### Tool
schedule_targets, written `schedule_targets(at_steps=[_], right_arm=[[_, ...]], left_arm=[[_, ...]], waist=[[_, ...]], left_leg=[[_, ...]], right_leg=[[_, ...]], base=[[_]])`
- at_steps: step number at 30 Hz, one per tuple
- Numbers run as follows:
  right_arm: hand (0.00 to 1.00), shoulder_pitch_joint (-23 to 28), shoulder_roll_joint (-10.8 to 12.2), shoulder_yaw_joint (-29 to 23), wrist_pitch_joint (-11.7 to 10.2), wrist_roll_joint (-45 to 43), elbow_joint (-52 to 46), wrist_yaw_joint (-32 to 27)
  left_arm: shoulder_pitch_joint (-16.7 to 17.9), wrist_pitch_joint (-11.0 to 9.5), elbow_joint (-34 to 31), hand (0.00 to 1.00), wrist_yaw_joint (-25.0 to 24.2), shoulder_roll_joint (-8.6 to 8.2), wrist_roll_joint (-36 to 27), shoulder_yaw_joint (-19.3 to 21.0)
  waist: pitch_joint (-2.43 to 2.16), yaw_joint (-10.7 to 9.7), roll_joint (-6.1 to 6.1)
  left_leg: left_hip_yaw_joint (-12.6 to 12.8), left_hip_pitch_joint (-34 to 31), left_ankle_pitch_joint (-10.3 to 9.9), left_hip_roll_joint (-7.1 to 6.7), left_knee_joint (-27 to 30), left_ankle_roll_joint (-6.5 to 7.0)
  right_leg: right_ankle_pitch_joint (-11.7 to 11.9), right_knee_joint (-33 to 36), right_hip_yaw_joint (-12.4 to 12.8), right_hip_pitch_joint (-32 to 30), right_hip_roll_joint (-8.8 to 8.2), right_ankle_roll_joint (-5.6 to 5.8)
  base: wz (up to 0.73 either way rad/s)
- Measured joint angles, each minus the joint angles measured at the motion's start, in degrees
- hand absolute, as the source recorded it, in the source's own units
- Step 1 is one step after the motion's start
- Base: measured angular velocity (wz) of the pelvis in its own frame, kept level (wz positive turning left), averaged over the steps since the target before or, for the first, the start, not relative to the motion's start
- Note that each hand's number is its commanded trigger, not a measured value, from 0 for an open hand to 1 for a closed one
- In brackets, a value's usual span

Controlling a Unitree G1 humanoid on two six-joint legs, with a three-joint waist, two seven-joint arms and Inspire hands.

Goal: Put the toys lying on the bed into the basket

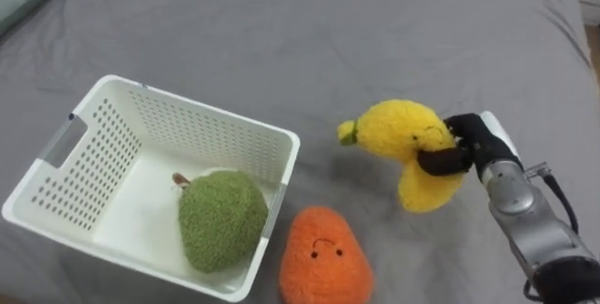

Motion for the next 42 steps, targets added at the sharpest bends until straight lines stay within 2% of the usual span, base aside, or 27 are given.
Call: schedule_targets(at_steps=[4,8,11,17,23,28,34,36,38,42], right_arm=[[1.00,4.01,0.09,0.01,0.36,-0.67,-10.58,0.49],[1.00,6.10,0.46,0.02,0.62,0.25,-16.66,1.69],[1.00,6.36,0.85,0.05,0.75,1.90,-19.99,2.56],[1.00,6.35,2.53,0.04,0.91,0.91,-24.38,2.92],[1.00,6.37,4.71,0.21,1.32,1.02,-30.28,5.24],[1.00,6.36,5.27,1.50,2.20,-0.60,-34.64,6.71],[1.00,6.29,7.36,5.73,3.66,-5.57,-38.52,8.24],[1.00,5.98,7.91,6.87,3.86,-6.14,-38.62,8.49],[1.00,5.02,9.23,7.90,5.18,-6.32,-38.62,8.98],[1.00,3.95,10.62,9.19,6.31,-6.30,-38.62,9.10]], left_arm=[[0.53,-0.05,-0.55,0.00,0.01,-0.66,-0.10,-0.03],[1.49,-0.18,-0.82,0.00,0.00,-1.24,0.15,-0.02],[2.05,-0.10,-0.85,0.00,0.00,-1.45,0.25,0.21],[2.29,-0.10,-2.14,0.00,-0.02,-2.45,0.25,2.06],[2.29,-0.06,-2.51,0.00,-0.03,-2.44,1.43,2.07],[2.35,0.01,-2.96,0.00,-0.49,-2.46,1.91,2.08],[1.85,0.13,-3.39,0.00,-0.51,-2.85,4.57,1.81],[1.71,0.48,-3.31,0.00,-0.51,-3.05,4.58,1.56],[1.70,1.31,-3.30,0.00,-0.51,-3.42,4.58,1.59],[1.66,2.12,-3.37,0.00,-0.52,-3.94,4.78,1.59]], waist=[[0.04,-0.53,0.11],[0.38,-0.39,0.60],[0.55,-0.10,0.88],[0.57,0.89,0.91],[0.56,0.89,0.89],[0.56,1.35,0.89],[0.55,3.37,0.89],[0.56,4.14,0.90],[0.56,4.69,0.90],[0.56,5.51,0.89]], left_leg=[[0.00,2.18,-0.02,-0.03,-0.42,0.01],[-0.07,4.17,-0.02,-0.17,-0.83,0.03],[-0.05,4.74,0.03,-0.15,-0.93,-0.06],[-0.06,5.49,0.09,-0.10,-1.14,-0.15],[-0.06,5.57,0.08,-0.12,-1.22,-0.14],[-0.08,5.67,0.08,-0.08,-1.22,-0.14],[-0.25,5.59,0.08,-0.08,-1.28,-0.15],[-0.31,5.58,0.08,-0.12,-1.30,-0.15],[-0.60,5.47,0.08,-0.15,-1.32,-0.14],[-1.65,5.26,0.09,-0.22,-1.28,-0.14]], right_leg=[[-0.03,-0.06,0.45,2.01,0.05,0.05],[-0.03,-0.72,0.55,4.04,0.04,0.08],[-0.03,-0.78,0.82,4.47,0.12,0.08],[-0.03,-0.83,0.69,5.15,0.17,0.08],[-0.03,-0.82,0.51,5.28,0.46,0.08],[-0.03,-0.81,0.50,5.39,0.54,0.08],[-0.03,-0.81,0.49,5.23,0.56,0.08],[-0.03,-0.81,0.40,5.25,0.54,0.08],[-0.02,-0.81,0.25,5.25,0.53,0.08],[-0.02,-0.81,-0.72,5.44,0.50,0.08]], base=[[0.00],[-0.01],[-0.05],[0.00],[0.00],[0.00],[0.00],[0.00],[0.06],[0.14]])
